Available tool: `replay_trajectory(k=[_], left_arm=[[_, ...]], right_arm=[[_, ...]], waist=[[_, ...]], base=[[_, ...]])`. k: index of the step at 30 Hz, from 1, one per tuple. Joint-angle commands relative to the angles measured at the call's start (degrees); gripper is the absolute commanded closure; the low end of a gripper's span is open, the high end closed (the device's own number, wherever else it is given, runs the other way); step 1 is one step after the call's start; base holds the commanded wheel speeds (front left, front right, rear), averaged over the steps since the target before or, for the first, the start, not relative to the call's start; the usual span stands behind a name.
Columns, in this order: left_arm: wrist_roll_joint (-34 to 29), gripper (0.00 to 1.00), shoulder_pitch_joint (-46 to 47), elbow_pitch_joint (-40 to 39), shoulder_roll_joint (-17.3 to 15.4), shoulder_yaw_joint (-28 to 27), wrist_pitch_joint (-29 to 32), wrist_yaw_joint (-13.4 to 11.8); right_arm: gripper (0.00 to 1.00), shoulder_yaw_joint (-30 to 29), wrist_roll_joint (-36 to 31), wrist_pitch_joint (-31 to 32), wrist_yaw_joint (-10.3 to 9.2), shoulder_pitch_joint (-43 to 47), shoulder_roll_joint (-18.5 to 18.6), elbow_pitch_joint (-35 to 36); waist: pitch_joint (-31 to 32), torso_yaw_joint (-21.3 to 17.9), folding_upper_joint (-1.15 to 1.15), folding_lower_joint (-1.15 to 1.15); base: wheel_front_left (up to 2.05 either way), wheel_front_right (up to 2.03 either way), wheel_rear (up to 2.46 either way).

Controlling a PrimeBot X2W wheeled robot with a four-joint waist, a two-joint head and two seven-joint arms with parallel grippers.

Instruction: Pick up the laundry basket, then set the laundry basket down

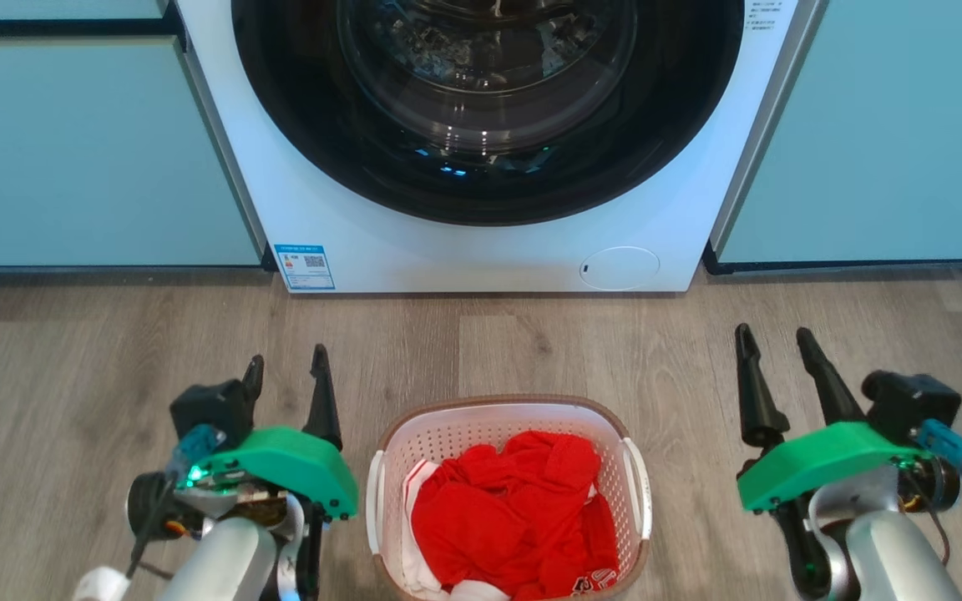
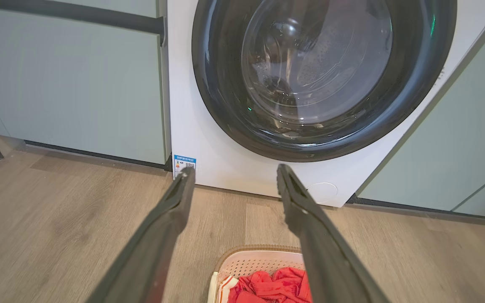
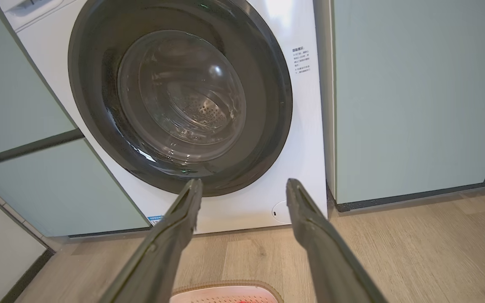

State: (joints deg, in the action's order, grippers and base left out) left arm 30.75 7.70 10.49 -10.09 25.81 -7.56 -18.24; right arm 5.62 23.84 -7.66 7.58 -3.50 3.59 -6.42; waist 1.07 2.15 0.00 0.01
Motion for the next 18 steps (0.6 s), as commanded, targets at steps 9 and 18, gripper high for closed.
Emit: replay_trajectory(k=[9,18], left_arm=[[-7.38,0.0,5.8,1.64,-0.75,2.4,-2.34,-1.38],[-12.47,0.0,6.32,-1.4,-0.15,2.86,-3.85,-3.92]], right_arm=[[0.0,3.04,-7.65,-2.25,-0.07,-3.85,0.95,0.73],[0.0,4.81,-14.29,-3.75,-0.07,-4.57,1.36,1.11]], waist=[[0.33,0.52,0.0,0.0],[0.19,0.93,0.0,0.0]], base=[[0.0,0.0,0.0],[0.0,0.0,0.0]])
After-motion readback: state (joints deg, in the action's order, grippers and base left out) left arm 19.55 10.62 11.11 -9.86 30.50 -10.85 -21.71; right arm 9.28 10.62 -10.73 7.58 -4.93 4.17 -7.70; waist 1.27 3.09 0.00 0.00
